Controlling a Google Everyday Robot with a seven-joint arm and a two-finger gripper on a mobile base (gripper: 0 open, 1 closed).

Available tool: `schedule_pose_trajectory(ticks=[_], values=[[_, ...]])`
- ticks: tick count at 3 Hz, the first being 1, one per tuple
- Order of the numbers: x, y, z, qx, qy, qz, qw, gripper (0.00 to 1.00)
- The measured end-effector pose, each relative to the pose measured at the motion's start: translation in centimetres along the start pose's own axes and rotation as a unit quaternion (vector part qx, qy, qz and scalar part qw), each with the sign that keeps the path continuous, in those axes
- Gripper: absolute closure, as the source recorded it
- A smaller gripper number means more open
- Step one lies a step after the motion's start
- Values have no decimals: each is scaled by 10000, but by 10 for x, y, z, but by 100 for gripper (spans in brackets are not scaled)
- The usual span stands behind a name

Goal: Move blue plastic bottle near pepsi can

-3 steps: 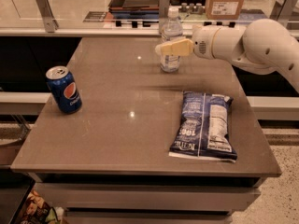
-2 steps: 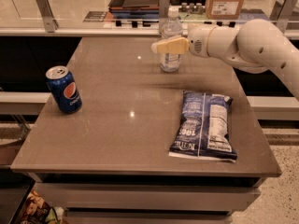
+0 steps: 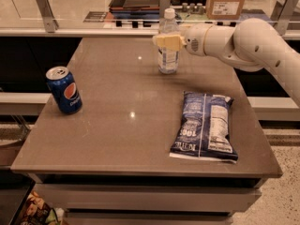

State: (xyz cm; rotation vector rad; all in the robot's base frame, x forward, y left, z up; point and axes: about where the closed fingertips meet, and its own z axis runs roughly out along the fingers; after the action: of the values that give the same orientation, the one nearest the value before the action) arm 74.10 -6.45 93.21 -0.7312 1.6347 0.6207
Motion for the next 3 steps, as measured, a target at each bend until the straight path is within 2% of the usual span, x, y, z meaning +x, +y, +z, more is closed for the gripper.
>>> schedule_pose_trajectory(ticks=[1, 2, 3], values=[[0, 3, 3, -31, 1, 0, 10000, 73], [0, 4, 5, -46, 2, 1, 10000, 94], [0, 6, 6, -60, 3, 1, 10000, 100]])
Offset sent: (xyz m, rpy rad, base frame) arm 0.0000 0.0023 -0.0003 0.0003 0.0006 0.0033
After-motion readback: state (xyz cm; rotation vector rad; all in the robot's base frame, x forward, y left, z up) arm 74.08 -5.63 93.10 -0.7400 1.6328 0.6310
